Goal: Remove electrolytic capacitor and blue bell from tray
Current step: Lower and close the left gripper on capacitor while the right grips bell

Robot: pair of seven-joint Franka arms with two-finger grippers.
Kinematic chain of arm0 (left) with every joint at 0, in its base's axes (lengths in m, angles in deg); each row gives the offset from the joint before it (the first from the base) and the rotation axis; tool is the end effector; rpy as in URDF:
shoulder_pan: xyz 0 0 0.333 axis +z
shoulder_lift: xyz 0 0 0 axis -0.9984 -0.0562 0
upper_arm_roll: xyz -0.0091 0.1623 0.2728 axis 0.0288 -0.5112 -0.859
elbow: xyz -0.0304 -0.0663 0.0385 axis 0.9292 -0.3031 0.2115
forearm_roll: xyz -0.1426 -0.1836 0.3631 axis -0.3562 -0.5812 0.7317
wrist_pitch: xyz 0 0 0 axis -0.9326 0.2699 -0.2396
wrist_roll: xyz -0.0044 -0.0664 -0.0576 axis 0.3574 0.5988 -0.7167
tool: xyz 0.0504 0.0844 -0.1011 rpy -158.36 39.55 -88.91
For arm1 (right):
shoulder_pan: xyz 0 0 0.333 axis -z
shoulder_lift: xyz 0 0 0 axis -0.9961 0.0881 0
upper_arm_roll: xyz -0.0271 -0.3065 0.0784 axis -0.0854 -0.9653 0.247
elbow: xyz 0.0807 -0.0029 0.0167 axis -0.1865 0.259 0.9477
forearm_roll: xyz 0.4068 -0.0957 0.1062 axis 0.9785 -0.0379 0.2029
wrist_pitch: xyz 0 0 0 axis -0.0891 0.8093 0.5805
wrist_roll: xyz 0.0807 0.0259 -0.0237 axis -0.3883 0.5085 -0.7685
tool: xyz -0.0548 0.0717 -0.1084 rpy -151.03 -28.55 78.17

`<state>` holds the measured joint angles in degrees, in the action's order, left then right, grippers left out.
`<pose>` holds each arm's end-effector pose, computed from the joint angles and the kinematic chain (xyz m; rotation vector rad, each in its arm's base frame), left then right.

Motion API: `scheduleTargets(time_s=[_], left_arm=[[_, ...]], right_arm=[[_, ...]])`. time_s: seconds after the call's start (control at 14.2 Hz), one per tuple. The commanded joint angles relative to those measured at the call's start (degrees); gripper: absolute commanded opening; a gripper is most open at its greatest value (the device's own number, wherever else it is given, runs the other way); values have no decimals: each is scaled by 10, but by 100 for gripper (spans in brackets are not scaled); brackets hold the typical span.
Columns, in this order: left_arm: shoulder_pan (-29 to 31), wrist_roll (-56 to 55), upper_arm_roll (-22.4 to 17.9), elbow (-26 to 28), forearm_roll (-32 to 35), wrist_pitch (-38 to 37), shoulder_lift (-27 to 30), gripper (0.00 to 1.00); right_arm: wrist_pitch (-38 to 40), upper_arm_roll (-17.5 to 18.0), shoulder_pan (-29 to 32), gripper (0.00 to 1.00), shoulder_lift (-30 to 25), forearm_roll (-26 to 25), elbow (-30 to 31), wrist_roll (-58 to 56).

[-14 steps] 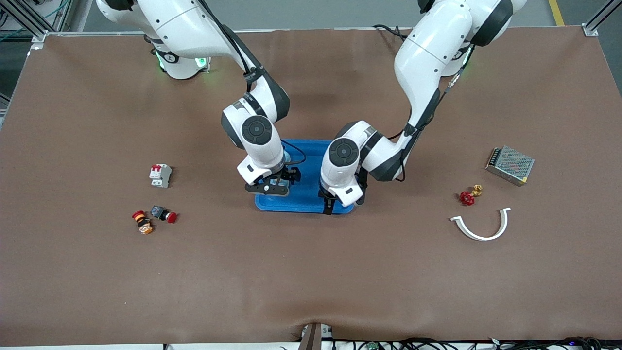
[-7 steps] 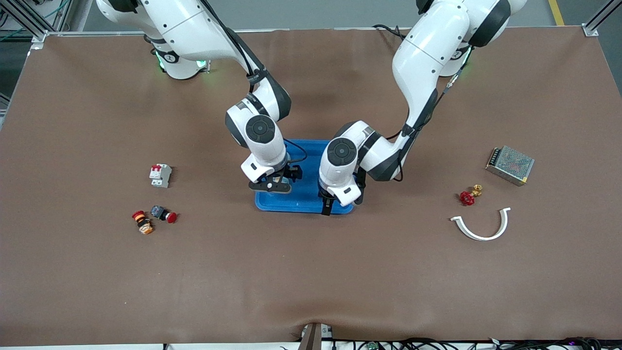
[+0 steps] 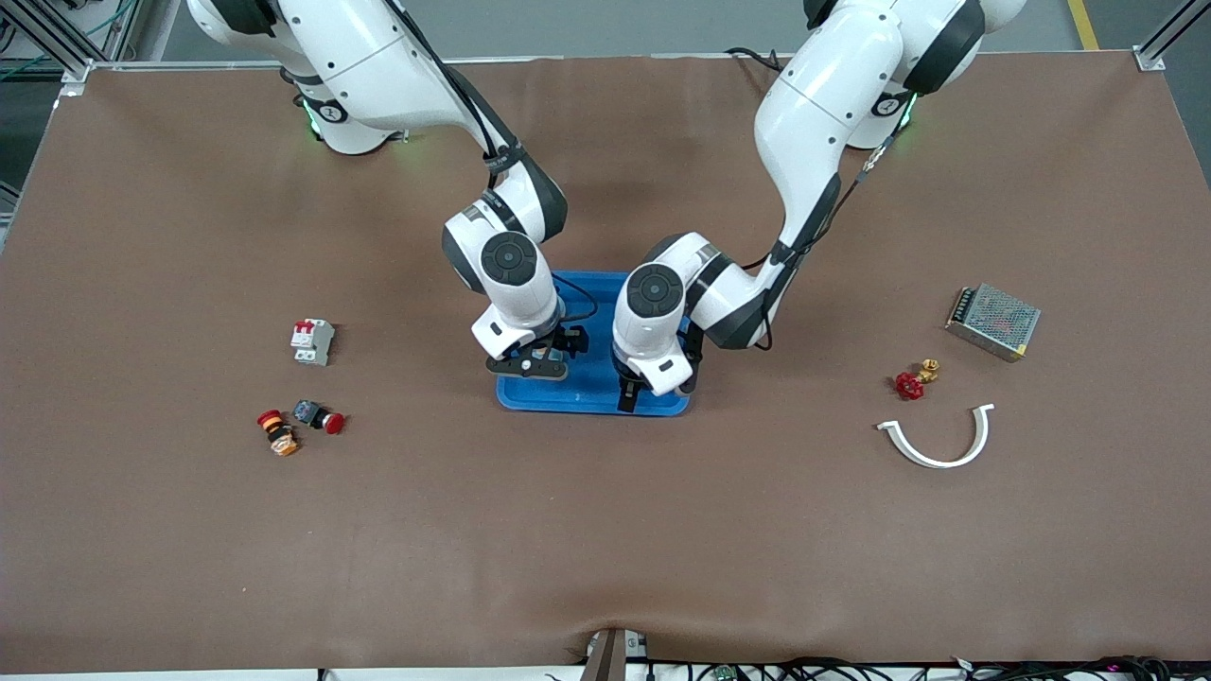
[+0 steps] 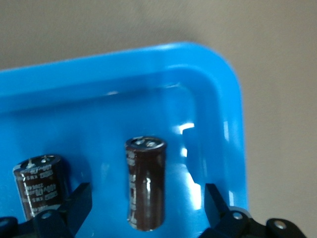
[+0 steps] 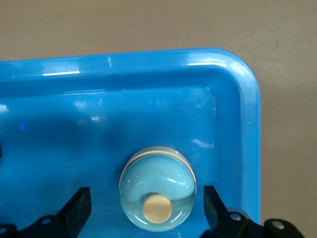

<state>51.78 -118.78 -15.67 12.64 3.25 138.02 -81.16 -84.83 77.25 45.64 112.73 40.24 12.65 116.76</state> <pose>0.5634 -0.5123 0.1142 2.3735 1.9339 -0.0530 0.5362 0.4289 0.1301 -3.1147 0.1559 -0.0273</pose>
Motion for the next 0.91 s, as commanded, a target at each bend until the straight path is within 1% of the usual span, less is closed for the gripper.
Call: scheduleTargets(time_s=[0.0,0.56,0.63,0.7,0.77,0.84], left_arm=[[-8,-18,-6,-13,13,6,-11,100],[-1,-13,-6,-11,14,4,-4,100],[-1,-13,-6,-11,14,3,-3,96],[1,-11,-6,-11,14,3,-2,83],[5,-8,-6,-11,15,3,-1,79],[5,-3,-6,-12,16,2,0,79]], right_arm=[[-7,-5,-5,100,6,-5,-3,6],[-12,-6,-6,100,14,-6,-6,6],[-12,-6,-6,100,14,-6,-6,6],[-12,-6,-6,100,14,-6,-6,6],[-12,-6,-6,100,16,-6,-6,6],[-12,-6,-6,100,16,-7,-6,6]])
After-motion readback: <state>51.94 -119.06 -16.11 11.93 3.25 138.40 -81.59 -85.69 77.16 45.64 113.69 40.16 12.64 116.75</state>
